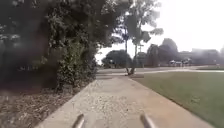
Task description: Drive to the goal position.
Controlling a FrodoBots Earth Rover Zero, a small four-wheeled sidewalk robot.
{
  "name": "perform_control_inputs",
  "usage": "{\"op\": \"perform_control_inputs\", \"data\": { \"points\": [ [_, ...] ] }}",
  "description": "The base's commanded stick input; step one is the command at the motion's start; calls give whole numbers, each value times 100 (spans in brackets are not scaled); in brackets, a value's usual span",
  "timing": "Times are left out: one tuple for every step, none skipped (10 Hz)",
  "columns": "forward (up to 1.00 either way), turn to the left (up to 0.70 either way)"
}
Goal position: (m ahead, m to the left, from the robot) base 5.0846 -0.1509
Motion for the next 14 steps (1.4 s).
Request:
{"op": "perform_control_inputs", "data": {
  "points": [
    [70, 0],
    [70, 0],
    [70, 0],
    [70, 0],
    [70, 0],
    [70, 0],
    [70, 0],
    [70, 0],
    [70, 0],
    [70, 0],
    [70, 0],
    [70, 0],
    [70, 0],
    [70, 0]
  ]
}}
